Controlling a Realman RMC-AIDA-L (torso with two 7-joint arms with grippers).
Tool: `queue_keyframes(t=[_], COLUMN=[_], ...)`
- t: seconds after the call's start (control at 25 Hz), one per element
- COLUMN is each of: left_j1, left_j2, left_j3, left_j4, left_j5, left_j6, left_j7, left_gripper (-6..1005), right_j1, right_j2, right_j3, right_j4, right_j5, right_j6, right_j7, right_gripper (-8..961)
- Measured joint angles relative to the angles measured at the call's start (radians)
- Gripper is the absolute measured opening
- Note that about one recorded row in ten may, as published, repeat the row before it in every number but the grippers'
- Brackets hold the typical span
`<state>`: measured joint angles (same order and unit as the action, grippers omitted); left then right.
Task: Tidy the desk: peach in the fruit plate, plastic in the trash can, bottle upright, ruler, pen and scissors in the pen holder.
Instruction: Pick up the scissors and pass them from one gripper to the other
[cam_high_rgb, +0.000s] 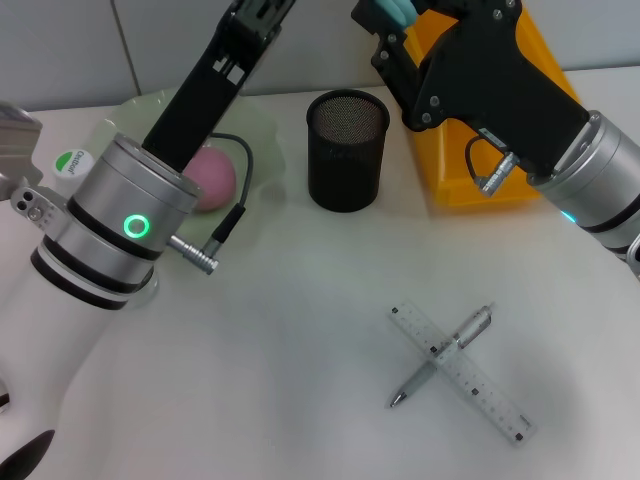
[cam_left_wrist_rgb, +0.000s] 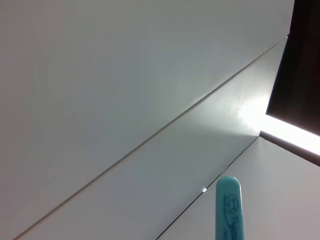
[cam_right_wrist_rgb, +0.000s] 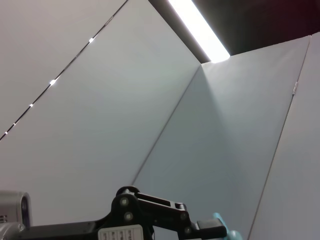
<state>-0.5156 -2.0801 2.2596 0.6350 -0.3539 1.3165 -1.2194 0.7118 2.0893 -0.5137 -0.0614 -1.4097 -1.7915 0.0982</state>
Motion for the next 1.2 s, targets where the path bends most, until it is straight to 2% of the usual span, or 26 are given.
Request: queue_keyframes(t=[1.2], left_j1=[0.0], left_j2=[0.0], left_j3=[0.001], left_j4=[-0.003], left_j5=[0.003], left_j6=[0.003], left_j7=[0.0], left_gripper=[340], right_j1=[0.006], right_j2=[0.001], right_j3=[-0.002], right_j4=[0.008], right_j5=[0.0], right_j6=[-0.005], right_j7=[0.0], right_gripper=[92])
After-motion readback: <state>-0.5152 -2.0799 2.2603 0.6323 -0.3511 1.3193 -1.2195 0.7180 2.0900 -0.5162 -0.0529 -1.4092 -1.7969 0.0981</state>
